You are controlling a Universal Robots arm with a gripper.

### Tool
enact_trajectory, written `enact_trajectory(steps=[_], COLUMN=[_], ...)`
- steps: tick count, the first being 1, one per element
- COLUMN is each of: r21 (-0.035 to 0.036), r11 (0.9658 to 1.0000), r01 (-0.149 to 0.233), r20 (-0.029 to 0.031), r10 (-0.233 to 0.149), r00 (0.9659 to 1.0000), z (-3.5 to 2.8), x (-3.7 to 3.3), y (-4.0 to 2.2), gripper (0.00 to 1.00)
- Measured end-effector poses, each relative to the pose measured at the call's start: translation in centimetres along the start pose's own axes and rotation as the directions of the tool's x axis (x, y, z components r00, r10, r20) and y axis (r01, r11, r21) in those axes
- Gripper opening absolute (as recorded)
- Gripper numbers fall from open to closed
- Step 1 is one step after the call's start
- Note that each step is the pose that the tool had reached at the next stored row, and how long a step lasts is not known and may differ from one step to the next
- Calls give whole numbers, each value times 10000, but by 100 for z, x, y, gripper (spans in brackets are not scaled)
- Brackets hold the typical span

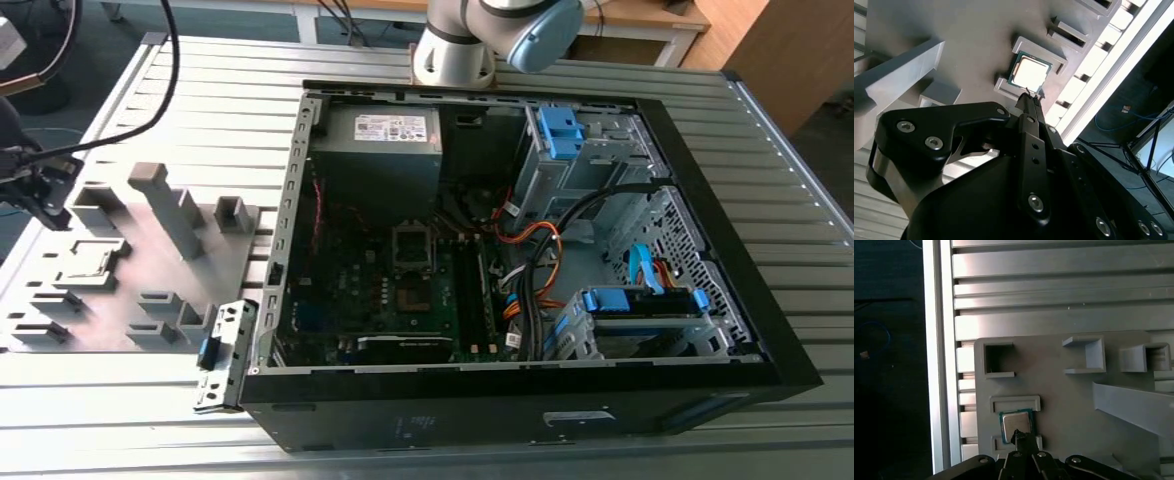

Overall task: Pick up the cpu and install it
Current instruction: 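Pick up the cpu and move it towards the insertion slot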

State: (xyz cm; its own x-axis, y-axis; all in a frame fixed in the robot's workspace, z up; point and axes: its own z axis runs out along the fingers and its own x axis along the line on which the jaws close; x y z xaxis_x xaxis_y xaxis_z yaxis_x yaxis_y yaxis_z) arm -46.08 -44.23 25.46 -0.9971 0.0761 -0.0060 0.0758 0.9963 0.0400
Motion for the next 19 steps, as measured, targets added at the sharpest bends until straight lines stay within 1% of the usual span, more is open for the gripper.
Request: enact_trajectory(steps=[5, 9, 12, 17, 19], r21=[6, 53, 71, 81, 81], r11=[10000, 10000, 10000, 10000, 10000], r01=[-2, -1, -1, -2, -2], r20=[-33, -60, -75, -100, -109], r10=[2, 2, 2, 3, 3], r00=[10000, 10000, 10000, 9999, 9999], z=[91, 145, 193, 283, 319], x=[1, 1, -1, -2, -2], y=[-5, -11, -26, -65, -69], gripper=[11, 11, 11, 11, 11])
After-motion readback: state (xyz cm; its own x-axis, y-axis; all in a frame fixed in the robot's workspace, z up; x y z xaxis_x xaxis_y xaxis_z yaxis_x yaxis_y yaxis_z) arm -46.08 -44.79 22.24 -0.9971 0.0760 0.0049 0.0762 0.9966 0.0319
